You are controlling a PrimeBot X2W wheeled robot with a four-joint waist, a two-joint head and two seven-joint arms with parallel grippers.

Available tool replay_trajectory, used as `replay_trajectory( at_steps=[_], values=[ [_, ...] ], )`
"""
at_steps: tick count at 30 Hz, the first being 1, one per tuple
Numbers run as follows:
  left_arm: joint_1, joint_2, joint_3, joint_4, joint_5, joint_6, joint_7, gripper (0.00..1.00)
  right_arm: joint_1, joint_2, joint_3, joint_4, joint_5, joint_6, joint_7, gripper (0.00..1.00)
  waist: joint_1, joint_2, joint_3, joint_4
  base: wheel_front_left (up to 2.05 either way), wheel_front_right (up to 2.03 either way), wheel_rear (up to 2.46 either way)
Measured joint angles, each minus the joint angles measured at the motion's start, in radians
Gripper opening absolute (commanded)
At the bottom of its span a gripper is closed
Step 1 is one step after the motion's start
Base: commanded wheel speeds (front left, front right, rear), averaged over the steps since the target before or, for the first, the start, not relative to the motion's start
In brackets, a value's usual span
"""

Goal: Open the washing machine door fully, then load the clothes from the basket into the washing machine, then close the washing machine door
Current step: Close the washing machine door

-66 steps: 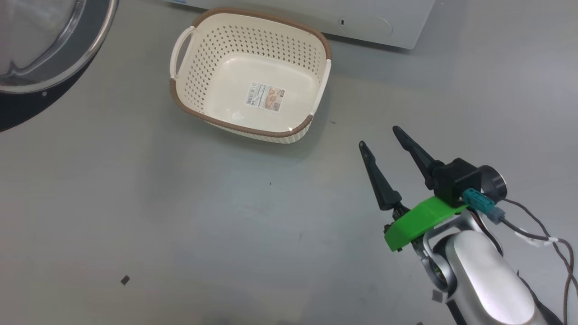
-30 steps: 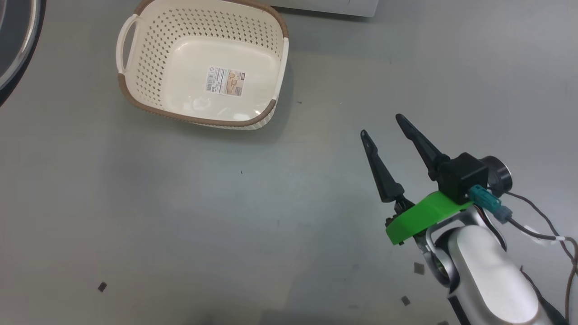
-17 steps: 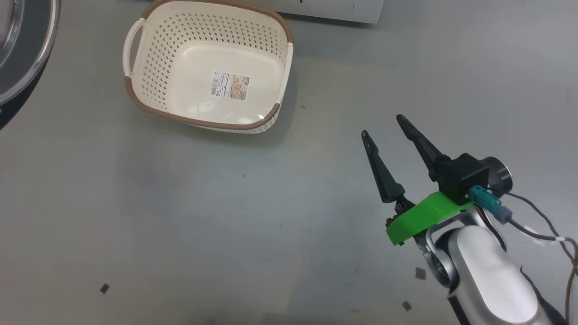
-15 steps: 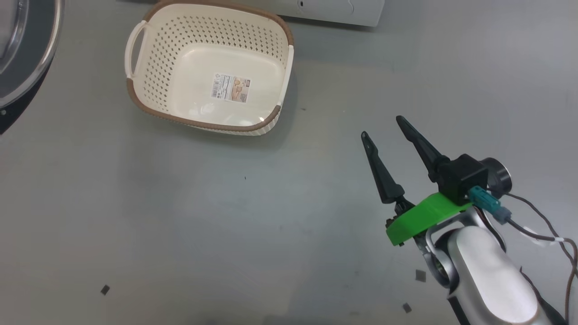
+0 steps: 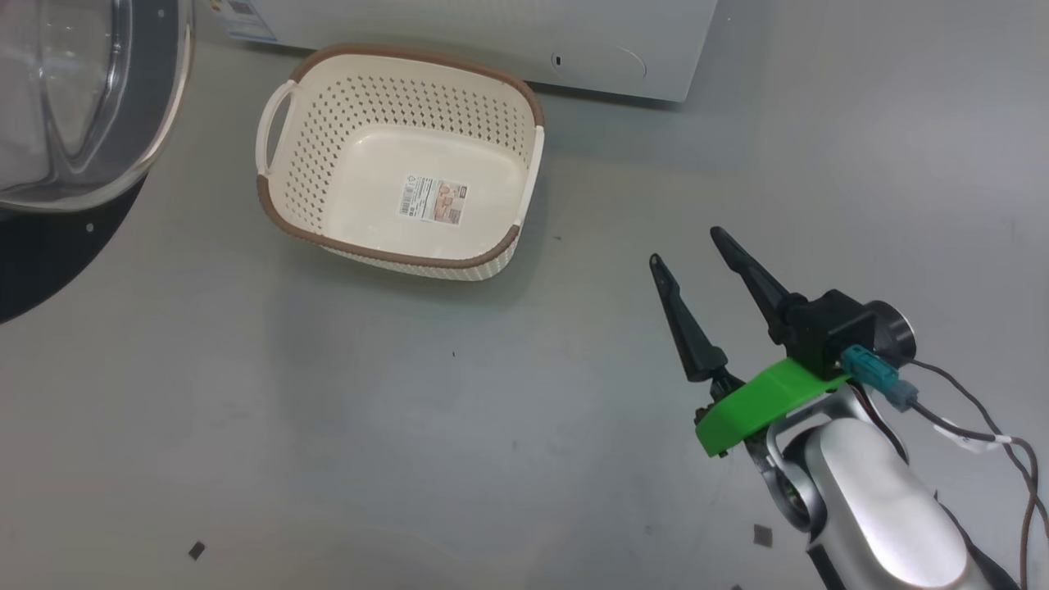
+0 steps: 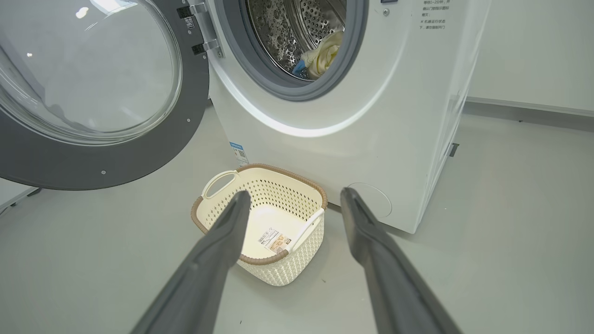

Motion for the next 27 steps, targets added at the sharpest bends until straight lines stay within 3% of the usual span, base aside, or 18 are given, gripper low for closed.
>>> replay_trajectory(
  at_steps=[9, 27],
  values=[
    [0.057, -0.054, -0.012, -0.126, -0.006, 0.0, 0.078, 0.0, 0.009, 0.0, 0.015, 0.031, 0.025, 0.0, -0.01, 1.0, 0.0, 0.0, -0.054, 0.008, 0.0, 0.0, 0.0],
    [0.122, -0.15, -0.058, -0.297, 0.002, 0.0, 0.133, 0.0, 0.009, 0.0, 0.023, 0.061, 0.058, 0.0, -0.033, 1.0, 0.0001, 0.0, -0.102, -0.004, 0.0, 0.0, 0.0]
  ],
)
